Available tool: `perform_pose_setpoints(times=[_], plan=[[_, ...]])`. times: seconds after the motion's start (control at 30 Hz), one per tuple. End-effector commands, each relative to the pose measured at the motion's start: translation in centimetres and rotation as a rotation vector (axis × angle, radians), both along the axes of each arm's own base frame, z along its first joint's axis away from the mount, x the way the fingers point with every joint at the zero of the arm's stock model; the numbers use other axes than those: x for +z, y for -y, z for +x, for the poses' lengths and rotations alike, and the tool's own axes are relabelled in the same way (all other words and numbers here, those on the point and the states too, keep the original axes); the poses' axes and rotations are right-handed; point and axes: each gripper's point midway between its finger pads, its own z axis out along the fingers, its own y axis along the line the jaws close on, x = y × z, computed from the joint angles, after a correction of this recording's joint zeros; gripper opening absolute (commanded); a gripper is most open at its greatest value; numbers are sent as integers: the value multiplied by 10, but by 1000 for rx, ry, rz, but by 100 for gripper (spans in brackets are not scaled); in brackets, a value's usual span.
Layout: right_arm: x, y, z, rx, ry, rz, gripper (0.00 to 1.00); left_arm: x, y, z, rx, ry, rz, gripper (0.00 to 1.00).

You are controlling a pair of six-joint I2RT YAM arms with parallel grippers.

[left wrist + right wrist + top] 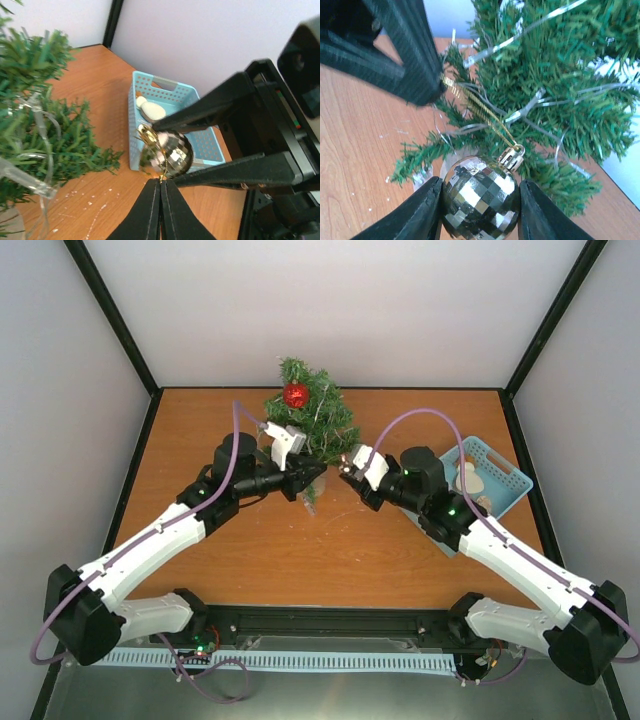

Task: Decorate the small christmas tree
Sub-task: Hang the decoration item on the Christmas tree.

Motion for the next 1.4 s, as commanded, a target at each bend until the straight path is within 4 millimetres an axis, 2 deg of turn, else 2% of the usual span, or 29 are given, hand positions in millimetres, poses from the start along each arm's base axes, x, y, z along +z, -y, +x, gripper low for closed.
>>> perform_pose_setpoints(times=[0.0,0.1,0.27,0.63,0.8,1.0,1.2,1.37], plan=[[-14,13,-2,-59,-14,-35,39,28,1,9,43,97,-37,1],[-22,19,-3,-76,-5,-48,39,30,2,11,43,101,-36,1],[-32,22,0,-95,-6,-85,39,20,11,17,36,86,-9,1],[-28,16,13,-96,35,-121,39,10,11,33,109,81,52,1],[-36,20,16,-127,9,-136,39,2,13,33,103,68,63,1],[-42,26,14,-157,3,-111,39,2,23,26,62,75,49,1],[-46,21,5,-112,0,-56,39,7,31,22,39,70,19,1],[-42,21,-4,-84,33,-18,39,2,31,23,42,69,31,1]])
